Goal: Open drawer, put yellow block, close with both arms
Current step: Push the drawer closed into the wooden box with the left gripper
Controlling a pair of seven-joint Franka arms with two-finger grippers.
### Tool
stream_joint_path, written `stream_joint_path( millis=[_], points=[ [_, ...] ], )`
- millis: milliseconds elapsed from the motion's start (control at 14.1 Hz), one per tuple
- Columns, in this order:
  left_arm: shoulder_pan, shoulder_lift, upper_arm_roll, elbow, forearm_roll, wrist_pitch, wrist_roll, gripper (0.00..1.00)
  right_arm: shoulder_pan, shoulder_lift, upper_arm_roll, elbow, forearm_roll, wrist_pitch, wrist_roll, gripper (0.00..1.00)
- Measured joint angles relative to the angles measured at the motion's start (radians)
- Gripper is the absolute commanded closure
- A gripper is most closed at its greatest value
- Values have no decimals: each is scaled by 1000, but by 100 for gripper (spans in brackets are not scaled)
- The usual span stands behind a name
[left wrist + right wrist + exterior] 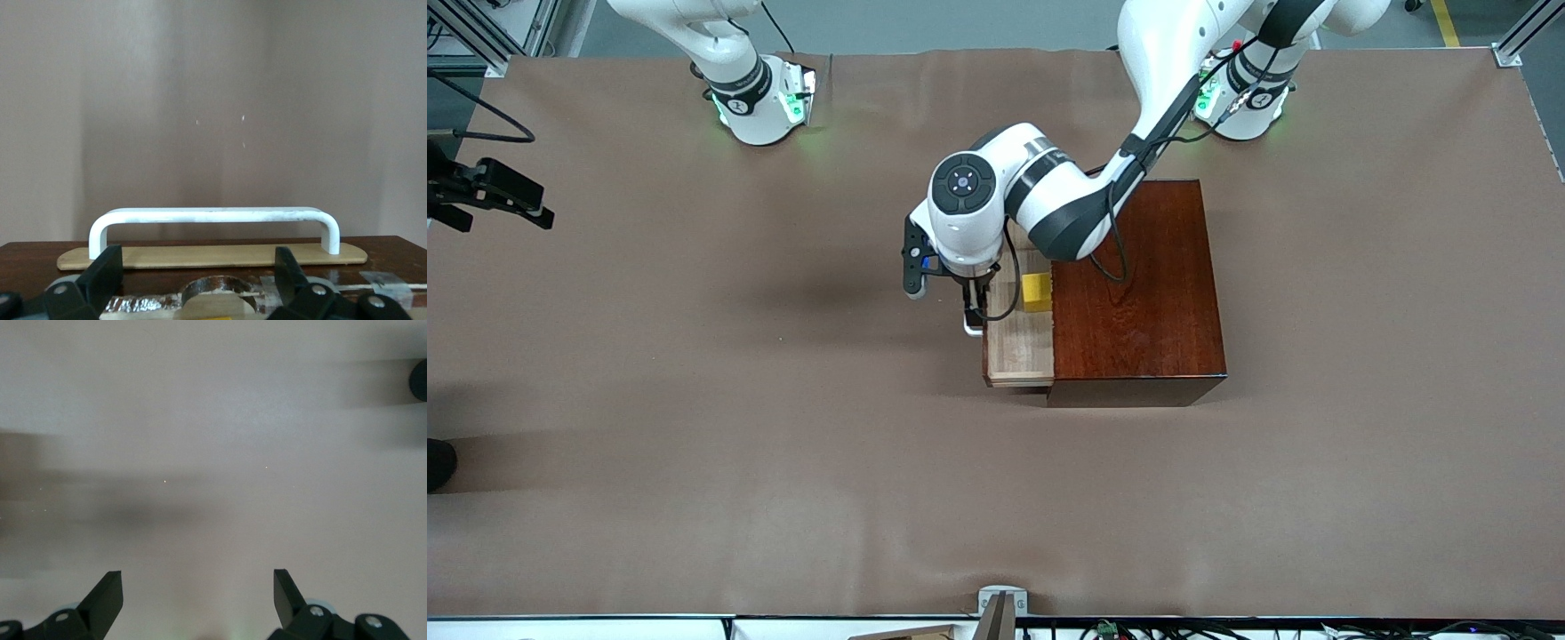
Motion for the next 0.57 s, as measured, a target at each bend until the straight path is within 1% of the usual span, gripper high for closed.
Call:
stream_joint_path(
  millis=[567],
  points=[
    [0, -22, 7, -4, 145, -182, -7, 0, 0, 0, 0, 9, -3, 0, 0, 0]
  ],
)
